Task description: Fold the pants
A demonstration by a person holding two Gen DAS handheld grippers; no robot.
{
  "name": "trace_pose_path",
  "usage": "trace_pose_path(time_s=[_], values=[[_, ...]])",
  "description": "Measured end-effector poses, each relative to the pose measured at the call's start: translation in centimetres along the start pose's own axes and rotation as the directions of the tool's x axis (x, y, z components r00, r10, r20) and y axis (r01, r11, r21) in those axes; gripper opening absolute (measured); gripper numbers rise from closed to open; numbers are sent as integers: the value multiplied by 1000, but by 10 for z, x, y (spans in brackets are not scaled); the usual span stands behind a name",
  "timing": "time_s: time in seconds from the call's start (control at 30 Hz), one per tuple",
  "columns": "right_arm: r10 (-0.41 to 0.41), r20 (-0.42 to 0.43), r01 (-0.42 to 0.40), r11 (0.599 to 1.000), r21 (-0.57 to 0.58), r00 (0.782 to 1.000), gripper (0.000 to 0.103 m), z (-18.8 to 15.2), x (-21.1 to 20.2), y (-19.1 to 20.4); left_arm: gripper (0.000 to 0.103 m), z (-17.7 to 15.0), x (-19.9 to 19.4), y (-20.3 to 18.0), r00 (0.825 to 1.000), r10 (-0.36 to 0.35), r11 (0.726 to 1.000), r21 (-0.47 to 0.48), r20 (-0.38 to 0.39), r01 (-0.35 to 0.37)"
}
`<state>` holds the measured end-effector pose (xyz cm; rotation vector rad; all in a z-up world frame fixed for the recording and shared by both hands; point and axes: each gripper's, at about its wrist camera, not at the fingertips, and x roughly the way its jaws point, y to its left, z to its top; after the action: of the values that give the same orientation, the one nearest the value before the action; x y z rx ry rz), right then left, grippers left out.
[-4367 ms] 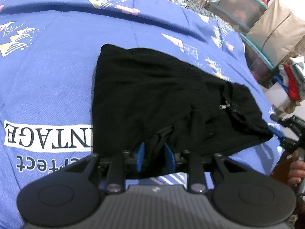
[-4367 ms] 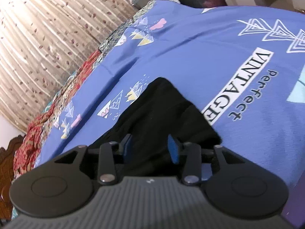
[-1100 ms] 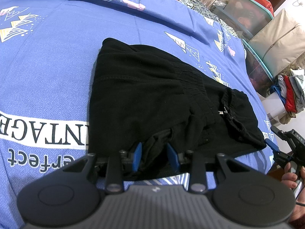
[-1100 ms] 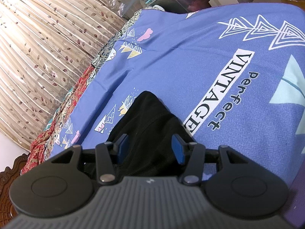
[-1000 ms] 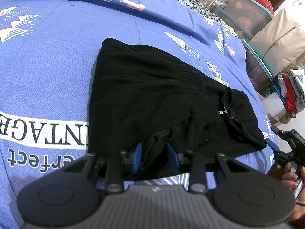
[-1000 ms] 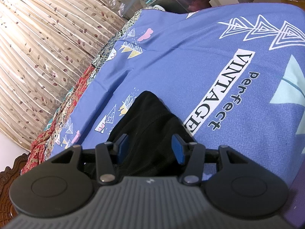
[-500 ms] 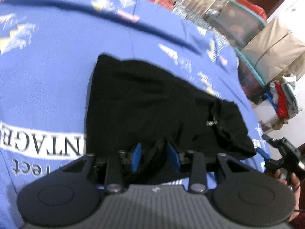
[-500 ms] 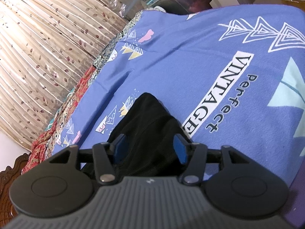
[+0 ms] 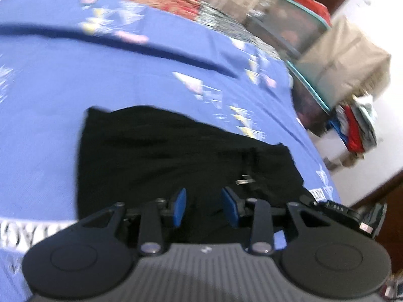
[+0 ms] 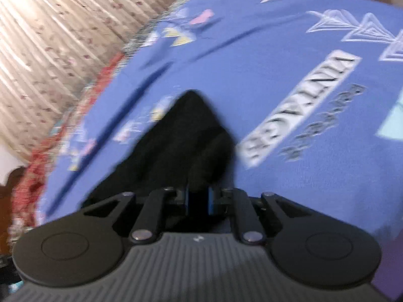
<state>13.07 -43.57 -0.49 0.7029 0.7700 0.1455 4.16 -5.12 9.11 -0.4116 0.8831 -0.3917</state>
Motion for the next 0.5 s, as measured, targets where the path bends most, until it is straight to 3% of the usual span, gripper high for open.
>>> trace_pose_path(time_s=[0.03,0.1,0.23,0.33,0.37,0.4,0.5], values=[[15,4,-15,999,-48,1000,16,-2,-2,13,40,7,4,-8,1000,-5,1000,28,-5,5],[29,22,-25,985,-169,999,16,-7,-10,45,63,23,12,-32,1000,-12,996,92,-15,13],[85,12,-76,938,-339,996,16,-22,-17,91,76,49,37,-82,996,-73,976,204,-41,80],[61,5,-51,875,-482,998,16,-40,-14,115,84,58,60,-118,992,-96,959,258,-86,116],[53,9,-41,857,-513,999,16,-43,-14,119,91,59,69,-131,990,-100,952,279,-102,125],[52,10,-38,844,-535,999,16,-46,-14,121,99,58,77,-139,989,-94,946,300,-112,124],[74,0,-62,834,-549,997,16,-50,-18,122,99,50,102,-158,990,-44,934,345,-137,90]])
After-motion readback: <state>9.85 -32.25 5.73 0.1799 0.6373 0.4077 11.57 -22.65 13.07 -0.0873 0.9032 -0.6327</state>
